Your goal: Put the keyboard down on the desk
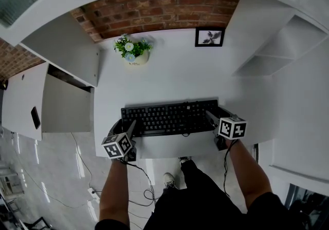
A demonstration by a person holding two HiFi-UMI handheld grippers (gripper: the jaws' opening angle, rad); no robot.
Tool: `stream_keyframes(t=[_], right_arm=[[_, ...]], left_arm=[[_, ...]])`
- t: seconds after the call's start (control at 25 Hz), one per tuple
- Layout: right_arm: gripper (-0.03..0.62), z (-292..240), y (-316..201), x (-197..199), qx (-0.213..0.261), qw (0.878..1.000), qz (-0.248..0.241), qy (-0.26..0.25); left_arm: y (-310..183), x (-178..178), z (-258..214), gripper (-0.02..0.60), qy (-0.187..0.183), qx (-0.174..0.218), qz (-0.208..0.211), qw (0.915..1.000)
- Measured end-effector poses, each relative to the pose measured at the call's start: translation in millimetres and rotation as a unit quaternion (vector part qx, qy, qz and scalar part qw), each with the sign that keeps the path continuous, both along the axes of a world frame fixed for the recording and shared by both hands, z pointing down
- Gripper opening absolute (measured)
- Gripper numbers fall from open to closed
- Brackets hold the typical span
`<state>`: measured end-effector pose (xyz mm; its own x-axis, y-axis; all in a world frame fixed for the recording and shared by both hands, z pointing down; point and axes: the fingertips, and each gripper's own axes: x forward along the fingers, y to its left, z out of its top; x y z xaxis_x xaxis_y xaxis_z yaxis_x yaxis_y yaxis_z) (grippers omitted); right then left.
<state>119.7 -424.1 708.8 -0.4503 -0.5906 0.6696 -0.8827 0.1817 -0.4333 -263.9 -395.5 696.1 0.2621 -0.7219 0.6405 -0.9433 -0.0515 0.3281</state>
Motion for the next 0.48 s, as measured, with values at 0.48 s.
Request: stream_keyframes(t=[0.48], right_arm=[[0.281, -37.9, 7.4, 9.7, 0.076, 0.995, 0.0, 0.066]], left_arm=[[17.6, -14.1, -34.2, 0.327, -0.028, 0.043, -0.002, 0.9987]])
